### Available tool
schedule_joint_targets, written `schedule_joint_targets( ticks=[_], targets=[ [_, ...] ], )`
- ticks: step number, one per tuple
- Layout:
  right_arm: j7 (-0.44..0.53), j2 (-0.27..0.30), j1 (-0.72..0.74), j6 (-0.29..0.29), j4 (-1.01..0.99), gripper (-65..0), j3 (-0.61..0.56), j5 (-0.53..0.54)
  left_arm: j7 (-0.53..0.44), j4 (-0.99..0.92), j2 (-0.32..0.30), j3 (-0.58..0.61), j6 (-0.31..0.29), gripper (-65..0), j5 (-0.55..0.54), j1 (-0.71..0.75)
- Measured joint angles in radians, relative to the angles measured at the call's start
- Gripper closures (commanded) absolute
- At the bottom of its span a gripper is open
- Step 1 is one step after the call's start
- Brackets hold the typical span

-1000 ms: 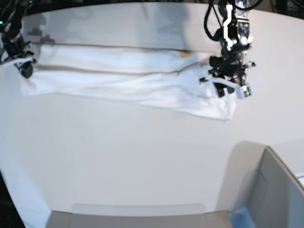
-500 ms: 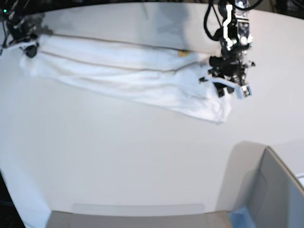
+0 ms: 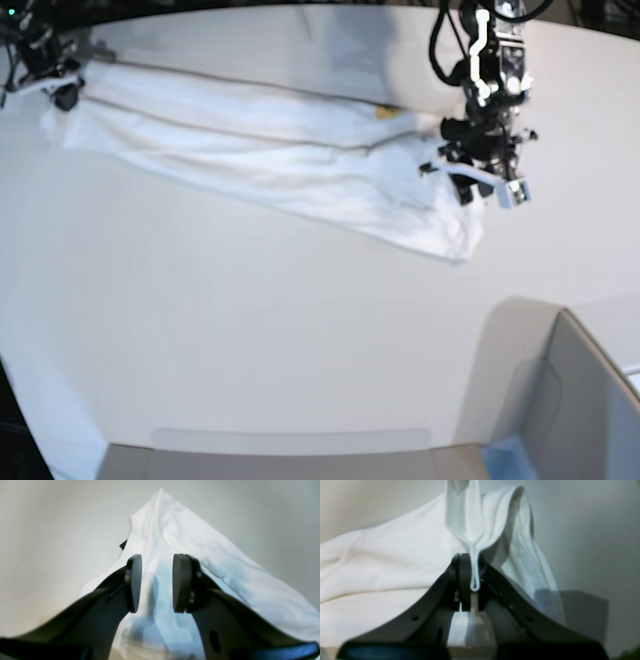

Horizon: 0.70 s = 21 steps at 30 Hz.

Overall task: Layout the t-shirt on the table in an organized manner, then fold the t-shirt properly
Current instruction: 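Drag the strip end with the right gripper away from the left gripper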

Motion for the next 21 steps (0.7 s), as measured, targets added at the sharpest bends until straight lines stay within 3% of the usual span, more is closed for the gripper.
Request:
schedule_joint_targets(
  ticks=[5,12,21],
  targets=[
    [-0.076,0.001,-0.003,0.008,0.056,0.0,0.064,0.015,0.0,0.0,0.0,0.0,0.0,-19.9,0.0,0.0],
    [-0.212,0.0,-0.007,0.008,0.055,0.0,0.069,0.011,0.0,0.001,0.0,0.0,0.0,-19.9,0.0,0.0],
    [-0.217,-0.005,-0.019,0.008,0.054,0.0,0.065,0.011,0.0,0.001,0.001,0.0,0.0,-19.9,0.0,0.0]
  ],
)
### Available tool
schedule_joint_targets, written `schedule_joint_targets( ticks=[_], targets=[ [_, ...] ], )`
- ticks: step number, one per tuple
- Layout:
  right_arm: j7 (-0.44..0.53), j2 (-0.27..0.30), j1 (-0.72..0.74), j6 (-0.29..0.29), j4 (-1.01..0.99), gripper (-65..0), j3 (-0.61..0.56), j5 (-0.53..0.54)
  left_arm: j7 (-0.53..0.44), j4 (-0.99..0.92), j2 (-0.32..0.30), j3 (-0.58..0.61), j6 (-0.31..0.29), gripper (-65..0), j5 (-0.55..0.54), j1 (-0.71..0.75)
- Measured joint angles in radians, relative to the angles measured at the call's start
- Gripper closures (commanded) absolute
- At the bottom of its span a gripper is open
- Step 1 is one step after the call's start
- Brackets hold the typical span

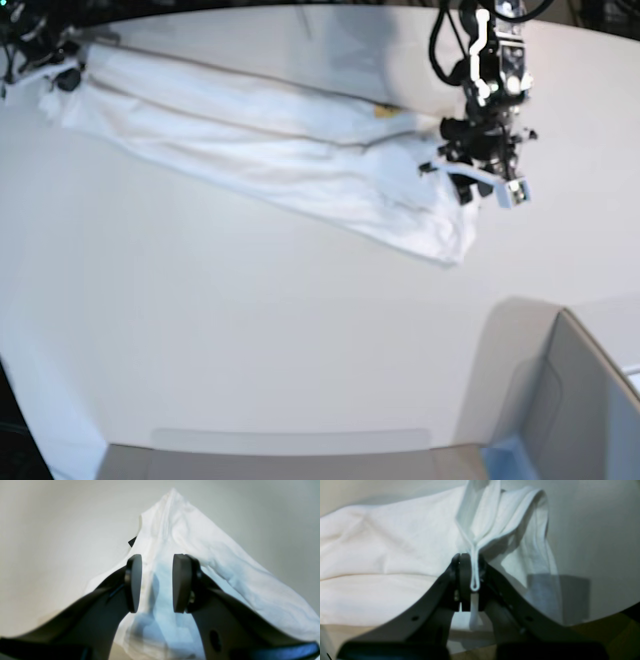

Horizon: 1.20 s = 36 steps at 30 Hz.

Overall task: Layout the t-shirt on the table in an organized manner, then fold the t-shirt properly
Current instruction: 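Drag the strip end with the right gripper away from the left gripper, then release and regrasp the strip end with the left gripper, pulling it straight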

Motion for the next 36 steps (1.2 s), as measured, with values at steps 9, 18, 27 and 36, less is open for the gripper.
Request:
schedule_joint_targets(
  ticks=[9,18,27,36],
  targets=[
    [-0.003,-0.001,0.0,-0.001,0.0,-18.8,0.002,0.0,0.0,0.0,0.0,0.0,0.0,-19.9,0.0,0.0],
    [-0.003,-0.001,0.005,-0.001,0.0,-30.9,0.003,0.0,0.004,0.029,-0.004,0.035,0.005,-19.8,0.008,0.0],
    [-0.002,-0.013,0.061,-0.003,0.006,-30.9,0.098,0.003,0.075,0.043,-0.097,0.456,-0.003,-19.7,-0.008,-0.056],
    [-0.003,-0.02,0.09,-0.004,0.026,-30.9,0.137,0.004,0.12,-0.143,-0.102,0.504,0.0,-19.7,0.002,-0.156]
  ],
)
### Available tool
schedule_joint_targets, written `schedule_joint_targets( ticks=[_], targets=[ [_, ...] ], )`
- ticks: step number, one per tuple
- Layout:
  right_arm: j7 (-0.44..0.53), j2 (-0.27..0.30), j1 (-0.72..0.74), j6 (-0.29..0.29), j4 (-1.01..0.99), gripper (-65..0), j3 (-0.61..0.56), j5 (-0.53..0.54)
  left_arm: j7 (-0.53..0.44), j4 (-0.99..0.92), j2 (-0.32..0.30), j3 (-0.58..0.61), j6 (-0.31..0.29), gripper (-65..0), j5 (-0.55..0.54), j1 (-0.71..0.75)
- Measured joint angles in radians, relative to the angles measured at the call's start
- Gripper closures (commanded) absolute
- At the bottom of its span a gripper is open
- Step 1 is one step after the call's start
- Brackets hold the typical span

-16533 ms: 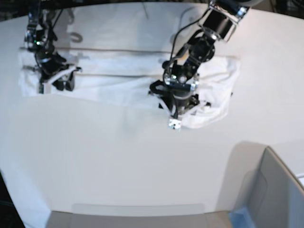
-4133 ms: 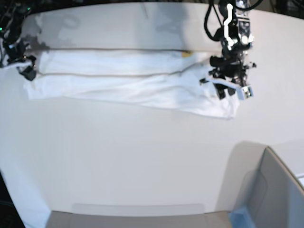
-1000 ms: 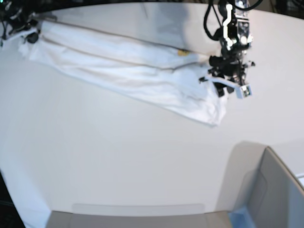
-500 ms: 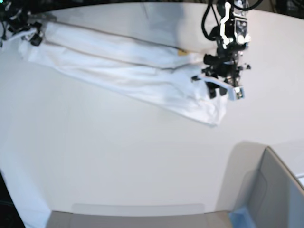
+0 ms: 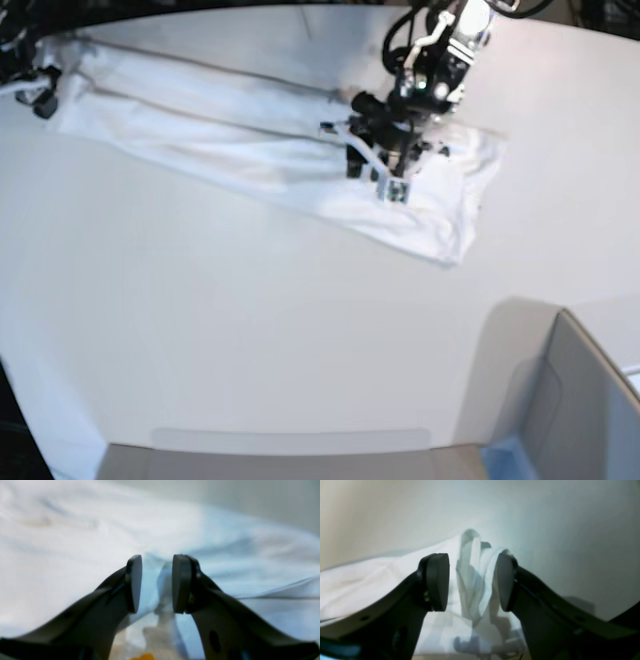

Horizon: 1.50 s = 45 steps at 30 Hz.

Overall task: Layout the t-shirt on the table in an organized manner, then fold the t-shirt properly
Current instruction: 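Release and regrasp the strip end with the left gripper, pulling it straight, then lift the strip end with the right gripper and fold it toward the left gripper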

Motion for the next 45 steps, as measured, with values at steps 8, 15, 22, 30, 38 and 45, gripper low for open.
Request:
schedule_joint_targets(
  ticks=[8,15,22,30,38,45],
  targets=[
    [0.0,-0.009,0.034,0.0,0.005,-30.9,0.0,-0.003,-0.003,-0.185,0.035,-0.028,-0.012,-19.7,-0.007,-0.16],
    [-0.001,-0.011,0.051,0.0,0.007,-30.9,0.0,-0.005,-0.112,-0.351,0.105,-0.346,-0.016,-19.6,-0.015,-0.204],
    [-0.001,-0.01,0.06,0.003,0.064,-30.9,-0.013,-0.013,-0.164,-0.412,0.098,-0.586,-0.014,-15.5,0.005,-0.209],
    [-0.005,-0.006,0.065,0.008,0.112,-30.9,-0.185,-0.007,-0.099,-0.229,0.117,-0.597,0.005,-15.5,0.002,-0.143],
    [-0.001,-0.011,0.093,0.165,0.067,-30.9,-0.275,0.0,-0.103,-0.042,0.134,-0.589,0.003,-15.5,0.002,-0.073],
    [0.003,-0.011,0.101,0.256,-0.097,-30.8,-0.207,0.165,-0.098,-0.043,0.129,-0.559,0.004,-15.5,-0.002,-0.037]
  ],
)
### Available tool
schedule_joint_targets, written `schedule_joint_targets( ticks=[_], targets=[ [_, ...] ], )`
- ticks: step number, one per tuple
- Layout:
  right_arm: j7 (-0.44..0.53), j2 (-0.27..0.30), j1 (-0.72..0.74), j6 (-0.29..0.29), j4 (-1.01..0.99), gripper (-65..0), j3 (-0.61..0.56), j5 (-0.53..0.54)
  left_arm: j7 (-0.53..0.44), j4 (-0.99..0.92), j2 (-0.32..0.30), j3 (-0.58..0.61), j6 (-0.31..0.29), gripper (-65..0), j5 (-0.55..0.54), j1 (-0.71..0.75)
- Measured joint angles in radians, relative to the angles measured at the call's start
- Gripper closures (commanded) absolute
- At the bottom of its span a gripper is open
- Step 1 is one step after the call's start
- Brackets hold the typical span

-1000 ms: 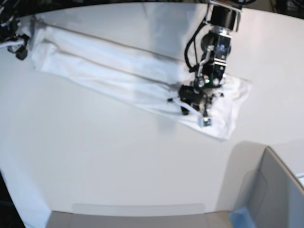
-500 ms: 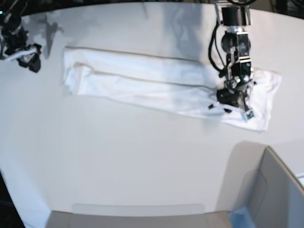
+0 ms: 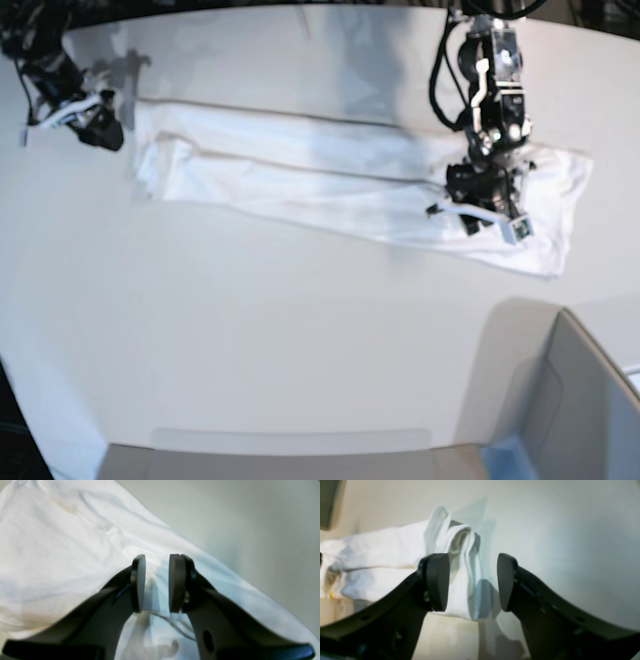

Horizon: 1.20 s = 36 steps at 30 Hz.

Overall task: Layout the t-shirt on the table in an organized manner, then fold the t-shirt properly
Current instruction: 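Lift the strip end with the right gripper and fold it toward the left gripper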

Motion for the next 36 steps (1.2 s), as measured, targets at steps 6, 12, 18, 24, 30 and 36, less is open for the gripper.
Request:
schedule_joint_targets(
  ticks=[6,12,18,24,30,36],
  targets=[
    [-0.004,0.023,0.017,0.05,-0.125,-30.8,0.0,0.017,0.0,0.0,0.0,0.001,0.0,-15.5,0.0,0.013],
    [-0.003,0.026,0.055,0.092,-0.18,-30.8,-0.061,0.023,0.0,0.0,-0.001,0.016,0.0,-15.5,0.002,0.011],
    [-0.006,0.023,0.069,0.121,-0.176,-30.8,-0.125,0.072,0.0,0.0,0.0,0.071,0.0,-15.5,0.006,0.011],
    [-0.006,0.023,0.082,0.122,-0.176,-30.8,-0.137,0.075,0.0,0.0,0.0,0.108,0.0,-15.5,0.006,0.011],
    [-0.01,0.023,0.1,0.122,-0.176,-30.8,-0.143,0.117,-0.001,0.0,-0.001,0.12,0.0,-15.5,0.007,0.011],
    [-0.005,0.021,0.159,0.122,-0.192,-30.8,-0.181,0.083,0.0,0.0,-0.003,0.12,0.0,-15.5,0.007,0.011]
  ],
)
